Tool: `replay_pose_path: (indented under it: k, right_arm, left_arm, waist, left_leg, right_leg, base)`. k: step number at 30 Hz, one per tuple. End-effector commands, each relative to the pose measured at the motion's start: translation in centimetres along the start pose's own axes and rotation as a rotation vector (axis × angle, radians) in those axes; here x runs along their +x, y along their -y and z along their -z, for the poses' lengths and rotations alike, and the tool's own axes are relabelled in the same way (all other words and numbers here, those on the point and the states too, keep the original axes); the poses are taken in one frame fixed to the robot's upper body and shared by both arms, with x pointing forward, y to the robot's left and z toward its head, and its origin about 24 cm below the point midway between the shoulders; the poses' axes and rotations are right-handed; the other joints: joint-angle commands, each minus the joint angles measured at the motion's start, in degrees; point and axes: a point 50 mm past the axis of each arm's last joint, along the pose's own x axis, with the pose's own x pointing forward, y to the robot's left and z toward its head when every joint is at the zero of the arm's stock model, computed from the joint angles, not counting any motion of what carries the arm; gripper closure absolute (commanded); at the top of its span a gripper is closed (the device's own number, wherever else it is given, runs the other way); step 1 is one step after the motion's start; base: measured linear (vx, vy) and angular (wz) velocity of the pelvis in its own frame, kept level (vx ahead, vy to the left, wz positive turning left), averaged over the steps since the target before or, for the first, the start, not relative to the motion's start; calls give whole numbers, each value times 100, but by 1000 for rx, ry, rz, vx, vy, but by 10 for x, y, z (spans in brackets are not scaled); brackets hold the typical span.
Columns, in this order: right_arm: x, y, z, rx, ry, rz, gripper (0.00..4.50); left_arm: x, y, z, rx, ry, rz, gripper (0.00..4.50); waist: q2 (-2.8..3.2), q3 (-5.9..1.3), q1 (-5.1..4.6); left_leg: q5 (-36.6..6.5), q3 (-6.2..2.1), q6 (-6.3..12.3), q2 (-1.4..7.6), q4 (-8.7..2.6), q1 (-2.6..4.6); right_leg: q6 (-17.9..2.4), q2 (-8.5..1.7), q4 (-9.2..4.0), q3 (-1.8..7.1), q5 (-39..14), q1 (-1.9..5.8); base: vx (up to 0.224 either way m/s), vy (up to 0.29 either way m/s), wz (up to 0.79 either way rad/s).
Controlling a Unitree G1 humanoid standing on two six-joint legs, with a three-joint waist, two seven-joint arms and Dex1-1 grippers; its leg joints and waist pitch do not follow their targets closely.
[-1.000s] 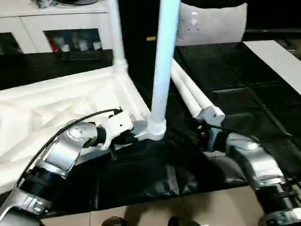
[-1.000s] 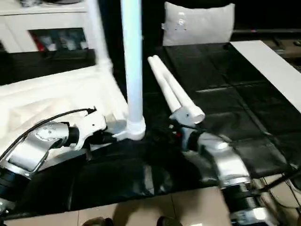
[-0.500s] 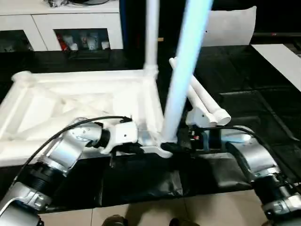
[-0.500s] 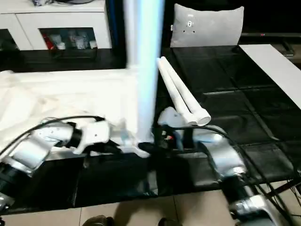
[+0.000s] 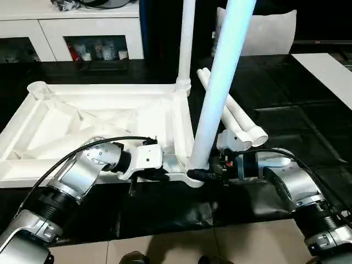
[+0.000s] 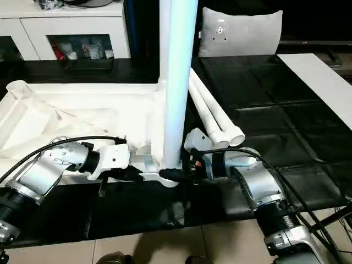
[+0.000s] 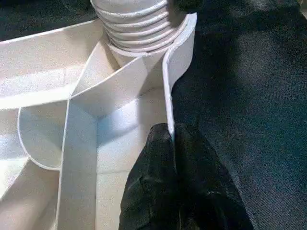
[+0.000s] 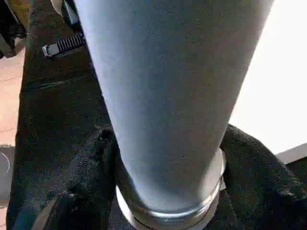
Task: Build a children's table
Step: Rotate leg to tighten
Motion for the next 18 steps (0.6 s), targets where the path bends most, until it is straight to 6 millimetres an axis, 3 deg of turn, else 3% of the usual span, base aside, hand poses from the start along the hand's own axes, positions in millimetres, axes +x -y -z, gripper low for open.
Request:
replay_pose_path:
  k: [1, 5, 10, 13, 18]
  right_arm:
    - [-1, 1, 0, 25, 14, -1, 166]
    - [7, -3, 3, 108, 36, 6, 176]
    - [25, -3, 6, 198, 39, 117, 180]
    - [45, 5, 3, 312, 68, 276, 180]
    - [61, 14, 2, 375, 46, 432, 181]
  left_arm:
    - [-2, -3, -9, 62, 3, 14, 450]
    - [-3, -1, -9, -5, 38, -18, 450]
    - [1, -2, -15, -149, 83, -129, 450]
    - [13, -8, -28, -261, 125, -273, 450]
    - [30, -14, -44, -324, 134, -371, 450]
  waist:
    - [9, -462, -7]
    - [21, -475, -4]
    - [49, -431, -58]
    - [21, -405, -184]
    - [13, -391, -327]
  left_leg:
    - [-1443, -72, 137, 277, -391, 63]
    - [-1371, -69, 144, 276, -386, 59]
    - [-1588, -87, 7, 283, -415, 72]
    - [-1833, -120, -113, 228, -403, 81]
    - [-1875, -120, -18, 197, -370, 69]
  right_leg:
    - [-1116, -393, -396, 274, -1896, 320]
    - [-1177, -394, -378, 273, -1755, 333]
    - [-1085, -396, -401, 272, -2162, 308]
    - [-867, -397, -485, 226, -2866, 290]
    - [-742, -385, -573, 200, -3044, 261]
  base:
    - [0, 0, 0]
    - [0, 0, 0]
    - [0, 0, 0]
    - [0, 0, 0]
    - [0, 0, 0]
